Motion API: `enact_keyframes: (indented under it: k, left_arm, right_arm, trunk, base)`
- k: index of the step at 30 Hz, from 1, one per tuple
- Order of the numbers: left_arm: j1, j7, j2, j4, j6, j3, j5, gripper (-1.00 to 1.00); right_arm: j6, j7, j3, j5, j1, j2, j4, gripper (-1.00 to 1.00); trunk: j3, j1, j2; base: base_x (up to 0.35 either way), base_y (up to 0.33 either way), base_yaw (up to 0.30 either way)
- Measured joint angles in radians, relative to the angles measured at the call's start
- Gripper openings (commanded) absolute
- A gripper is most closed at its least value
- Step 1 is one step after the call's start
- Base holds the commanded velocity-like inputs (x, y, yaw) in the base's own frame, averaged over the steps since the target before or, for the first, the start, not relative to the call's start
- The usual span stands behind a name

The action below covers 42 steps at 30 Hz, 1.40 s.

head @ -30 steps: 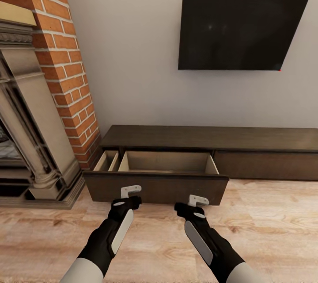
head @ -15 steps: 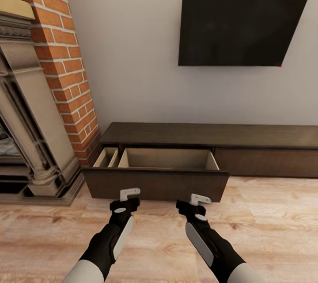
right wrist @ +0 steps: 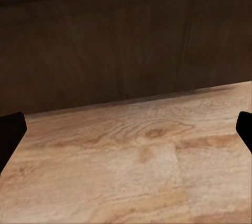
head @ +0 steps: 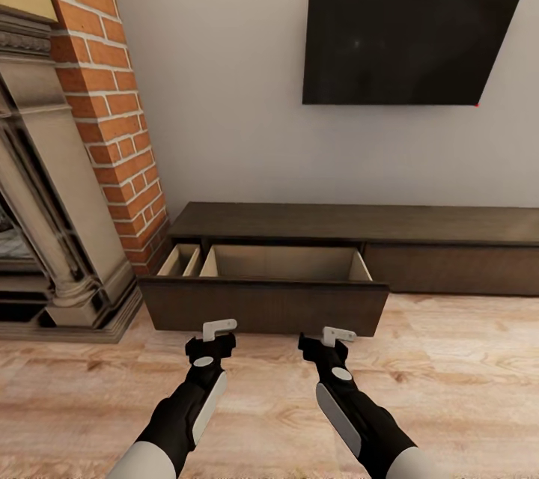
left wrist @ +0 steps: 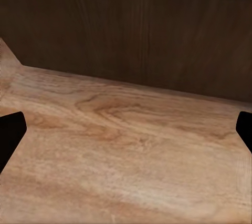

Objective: Place each of the two pumpkins and all three candles from the living room inside a cabinet in the living room (use any cabinet), then make sure every cabinet is closed, and position the cauldron so it is next to a table in the living room.

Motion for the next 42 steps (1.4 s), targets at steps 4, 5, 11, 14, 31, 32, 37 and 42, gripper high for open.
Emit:
enact_keyframes:
  k: [4,5,11,14,31,32,37,42]
  left_arm:
    - [0.000,0.000,0.001,0.000,-0.002,0.000,-0.009,1.00]
    - [0.000,0.000,0.001,0.000,-0.002,0.000,-0.013,1.00]
    - [0.001,-0.004,0.013,0.004,-0.023,-0.003,-0.039,1.00]
    - [0.002,-0.039,0.018,0.004,-0.040,-0.026,-0.044,1.00]
    - [0.004,-0.109,0.020,0.005,-0.045,-0.043,-0.048,1.00]
    - [0.004,-0.109,0.020,0.005,-0.045,-0.043,-0.048,1.00]
    - [0.004,-0.109,0.020,0.005,-0.045,-0.043,-0.048,1.00]
    - [0.004,-0.108,0.020,0.005,-0.045,-0.043,-0.048,1.00]
  right_arm:
    - [-0.006,0.001,0.001,0.000,0.001,0.000,0.000,1.00]
    - [-0.007,0.001,0.000,0.000,0.001,0.000,0.000,1.00]
    - [-0.025,0.002,0.001,0.000,0.001,0.000,0.017,1.00]
    - [-0.059,0.012,0.002,0.002,0.001,-0.001,0.025,1.00]
    - [-0.075,0.045,0.000,0.008,0.000,0.001,0.051,1.00]
    - [-0.075,0.045,0.000,0.008,0.000,0.001,0.053,1.00]
    - [-0.075,0.044,-0.001,0.006,0.000,0.003,0.055,1.00]
    - [-0.077,0.041,-0.007,0.003,0.000,0.003,0.059,1.00]
  trunk:
    - [-0.013,0.015,-0.028]
    - [-0.016,0.019,-0.035]
    - [-0.034,0.042,-0.077]
    - [-0.044,0.054,-0.098]
    - [-0.047,0.058,-0.105]
    - [-0.047,0.058,-0.105]
    - [-0.047,0.058,-0.105]
    - [-0.047,0.058,-0.105]
  base:
    - [0.000,0.000,0.000]
    - [0.000,0.000,0.000]
    - [0.000,0.000,0.000]
    - [0.000,0.000,0.000]
    - [0.112,0.009,0.000]
    - [0.314,0.063,0.000]
    - [0.317,0.049,0.000]
    - [0.196,0.007,0.000]
